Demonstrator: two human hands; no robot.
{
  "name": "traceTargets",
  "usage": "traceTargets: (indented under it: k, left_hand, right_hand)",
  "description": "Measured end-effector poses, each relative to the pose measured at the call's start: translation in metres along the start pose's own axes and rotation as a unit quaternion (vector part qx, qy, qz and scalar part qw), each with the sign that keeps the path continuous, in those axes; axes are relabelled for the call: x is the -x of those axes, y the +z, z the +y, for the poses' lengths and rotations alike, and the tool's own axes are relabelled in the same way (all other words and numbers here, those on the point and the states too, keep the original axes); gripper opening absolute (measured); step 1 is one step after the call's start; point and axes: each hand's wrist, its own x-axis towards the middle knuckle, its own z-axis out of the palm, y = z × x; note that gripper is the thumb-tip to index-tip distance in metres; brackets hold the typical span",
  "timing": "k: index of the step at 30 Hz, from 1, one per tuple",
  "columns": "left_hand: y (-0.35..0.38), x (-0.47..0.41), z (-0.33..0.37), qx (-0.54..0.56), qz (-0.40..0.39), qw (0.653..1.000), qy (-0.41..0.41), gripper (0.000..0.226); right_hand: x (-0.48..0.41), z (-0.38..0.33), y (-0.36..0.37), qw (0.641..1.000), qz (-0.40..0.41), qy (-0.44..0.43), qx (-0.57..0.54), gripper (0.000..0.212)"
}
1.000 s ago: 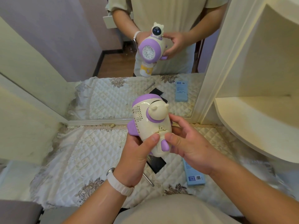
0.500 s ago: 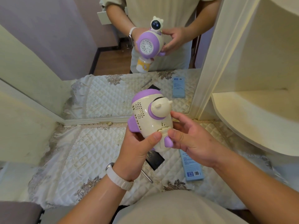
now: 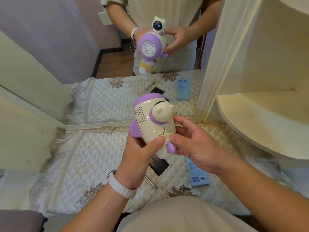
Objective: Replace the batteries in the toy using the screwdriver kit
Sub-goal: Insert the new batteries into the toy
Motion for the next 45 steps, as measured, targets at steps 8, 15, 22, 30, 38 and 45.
traceTargets:
  k: [8, 15, 22, 30, 38, 45]
  left_hand:
    - [0.001, 0.000, 0.002, -0.029, 0.021, 0.999, 0.006, 0.060]
    - [0.005, 0.001, -0.001, -0.036, 0.022, 0.999, 0.013, 0.052]
    - [0.000, 0.004, -0.005, -0.034, 0.024, 0.999, 0.006, 0.056]
    - [-0.020, 0.011, -0.018, -0.022, 0.052, 0.998, -0.030, 0.057]
    - [-0.056, 0.020, -0.014, -0.014, 0.052, 0.997, -0.053, 0.043]
    - [-0.110, 0.031, -0.016, -0.013, 0.073, 0.994, -0.075, 0.066]
  right_hand:
    - [-0.002, 0.000, 0.002, 1.000, 0.014, -0.005, 0.023, 0.055]
    - [-0.001, -0.001, 0.005, 0.999, 0.021, -0.007, 0.037, 0.056]
    - [0.001, 0.003, 0.011, 0.998, 0.027, 0.002, 0.048, 0.054]
    - [-0.001, 0.019, 0.024, 0.998, 0.029, 0.031, 0.044, 0.056]
    - [-0.019, 0.042, 0.045, 0.997, 0.001, 0.077, 0.021, 0.043]
    - [-0.035, 0.066, 0.086, 0.996, 0.003, 0.089, 0.017, 0.043]
